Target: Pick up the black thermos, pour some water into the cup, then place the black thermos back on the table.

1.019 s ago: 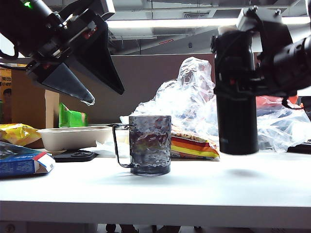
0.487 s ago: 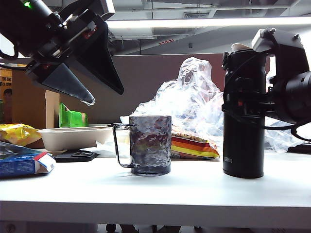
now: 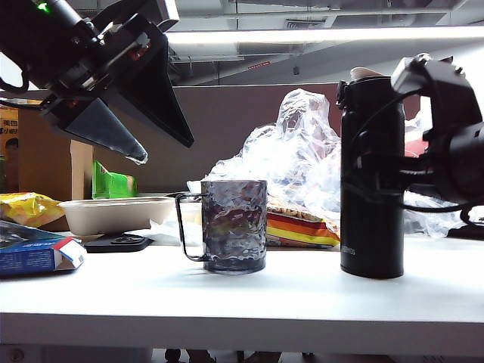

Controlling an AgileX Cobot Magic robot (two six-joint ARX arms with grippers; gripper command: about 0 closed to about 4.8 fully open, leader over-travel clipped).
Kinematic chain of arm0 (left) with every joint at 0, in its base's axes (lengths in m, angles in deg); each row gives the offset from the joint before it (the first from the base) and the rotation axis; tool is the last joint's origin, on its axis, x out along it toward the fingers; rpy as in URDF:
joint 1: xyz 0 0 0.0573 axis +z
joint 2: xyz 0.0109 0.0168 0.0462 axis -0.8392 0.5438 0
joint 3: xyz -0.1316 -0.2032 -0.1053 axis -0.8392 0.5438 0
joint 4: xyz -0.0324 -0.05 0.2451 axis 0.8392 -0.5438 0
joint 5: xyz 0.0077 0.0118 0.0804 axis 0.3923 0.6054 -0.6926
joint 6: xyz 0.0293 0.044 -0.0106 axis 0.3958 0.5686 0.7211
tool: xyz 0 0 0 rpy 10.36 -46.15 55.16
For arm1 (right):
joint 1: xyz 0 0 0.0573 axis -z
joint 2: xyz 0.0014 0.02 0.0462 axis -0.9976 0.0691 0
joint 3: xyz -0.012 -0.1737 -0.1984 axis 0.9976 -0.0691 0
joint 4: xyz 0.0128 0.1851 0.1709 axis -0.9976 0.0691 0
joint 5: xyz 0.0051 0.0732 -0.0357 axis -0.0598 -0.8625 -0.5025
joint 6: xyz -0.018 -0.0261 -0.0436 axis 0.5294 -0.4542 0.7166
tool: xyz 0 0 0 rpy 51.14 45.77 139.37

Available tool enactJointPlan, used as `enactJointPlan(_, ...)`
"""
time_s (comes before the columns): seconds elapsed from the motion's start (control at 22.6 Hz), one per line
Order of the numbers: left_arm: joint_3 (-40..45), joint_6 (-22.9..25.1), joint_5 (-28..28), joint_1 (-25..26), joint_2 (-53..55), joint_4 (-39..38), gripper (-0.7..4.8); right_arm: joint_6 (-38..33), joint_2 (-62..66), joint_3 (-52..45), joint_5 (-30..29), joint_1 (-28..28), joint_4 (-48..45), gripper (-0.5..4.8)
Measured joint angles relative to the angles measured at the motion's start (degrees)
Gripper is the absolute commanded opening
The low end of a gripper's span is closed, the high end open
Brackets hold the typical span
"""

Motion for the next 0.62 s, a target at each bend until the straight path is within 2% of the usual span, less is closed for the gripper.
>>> enactJointPlan(0.09,-0.02,0.00,-0.02,0.00,-0.02,0.00,4.79,-0.02,-2.89,-1.97,-1.75,-0.04,0.02,4.73)
enactJointPlan(0.13,0.00,-0.04,0.00,0.00,-0.20,-0.04,4.33,-0.04,-6.14,-4.15,-2.80,-0.04,0.20,2.27)
enactJointPlan(0.18,0.00,-0.24,0.26,0.00,-0.98,-0.09,2.10,-1.07,-10.01,-6.54,-4.02,-0.04,0.42,0.31)
enactJointPlan(0.22,0.00,-0.20,1.25,0.00,-1.90,-0.26,0.17,-1.97,-12.33,-7.76,-4.96,-0.04,0.76,-0.05)
enactJointPlan(0.27,-0.02,-0.22,3.65,0.00,-3.96,-0.68,-0.14,-3.06,-16.37,-9.31,-7.08,-0.04,1.33,-0.10)
enactJointPlan(0.4,-0.02,-0.24,7.28,-0.02,-9.88,-2.01,-0.05,-9.46,-25.94,-9.25,-8.50,-0.07,6.43,-0.09)
enactJointPlan(0.49,0.00,-0.83,7.21,0.00,-16.63,-4.13,-0.05,-10.99,-34.32,-7.08,-9.20,-0.09,15.58,-0.09)
enactJointPlan(0.62,-0.13,-1.70,7.19,-0.02,-24.17,-4.72,-0.05,-7.96,-42.88,-2.03,-9.29,-0.11,31.26,-0.09)
